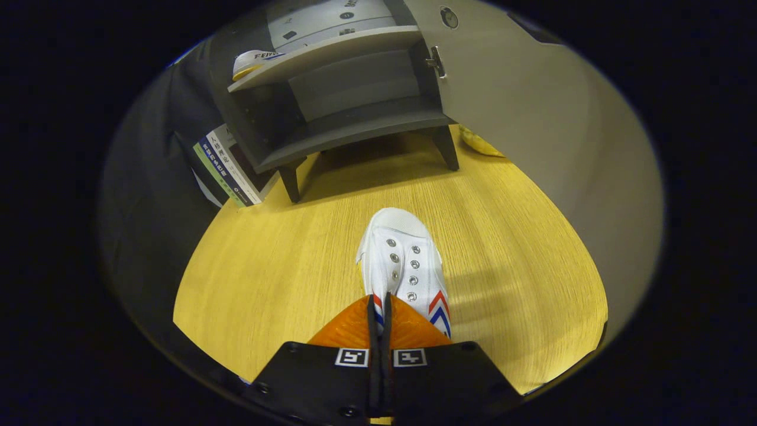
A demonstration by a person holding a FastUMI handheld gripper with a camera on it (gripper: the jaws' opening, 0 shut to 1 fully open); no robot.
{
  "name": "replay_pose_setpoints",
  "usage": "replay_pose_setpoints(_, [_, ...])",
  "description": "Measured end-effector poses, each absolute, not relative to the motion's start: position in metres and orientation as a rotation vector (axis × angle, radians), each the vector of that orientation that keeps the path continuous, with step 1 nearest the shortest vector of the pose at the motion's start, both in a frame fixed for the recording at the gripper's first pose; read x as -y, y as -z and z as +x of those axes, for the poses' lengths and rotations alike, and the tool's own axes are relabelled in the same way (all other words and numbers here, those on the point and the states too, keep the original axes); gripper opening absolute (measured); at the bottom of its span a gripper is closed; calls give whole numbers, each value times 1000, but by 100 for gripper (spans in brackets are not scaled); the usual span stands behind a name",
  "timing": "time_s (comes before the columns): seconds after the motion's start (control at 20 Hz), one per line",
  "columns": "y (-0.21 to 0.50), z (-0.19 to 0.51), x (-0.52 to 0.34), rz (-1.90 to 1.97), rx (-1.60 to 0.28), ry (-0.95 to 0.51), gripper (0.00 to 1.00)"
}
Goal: Open the shoe cabinet door, grab the shoes and put them into the shoe cabinet, then close the shoe cabinet door.
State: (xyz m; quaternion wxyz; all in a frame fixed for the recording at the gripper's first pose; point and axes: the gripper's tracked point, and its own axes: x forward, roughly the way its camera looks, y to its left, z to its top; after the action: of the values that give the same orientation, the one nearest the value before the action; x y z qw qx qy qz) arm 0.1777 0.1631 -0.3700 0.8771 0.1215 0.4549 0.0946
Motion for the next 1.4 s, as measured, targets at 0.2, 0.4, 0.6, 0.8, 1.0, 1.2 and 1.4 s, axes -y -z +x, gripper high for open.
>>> replay_pose_setpoints(0.2, [341, 189, -176, 316, -906, -232, 1])
replay_pose_setpoints(0.4, [305, 208, -185, 357, -854, -262, 1])
replay_pose_setpoints(0.6, [266, 232, -195, 355, -774, -299, 1])
replay_pose_setpoints(0.8, [229, 256, -207, 369, -708, -336, 1])
replay_pose_setpoints(1.0, [201, 284, -215, 349, -656, -359, 1])
replay_pose_setpoints(1.2, [172, 312, -219, 353, -590, -369, 1])
replay_pose_setpoints(1.4, [143, 336, -225, 371, -532, -385, 1])
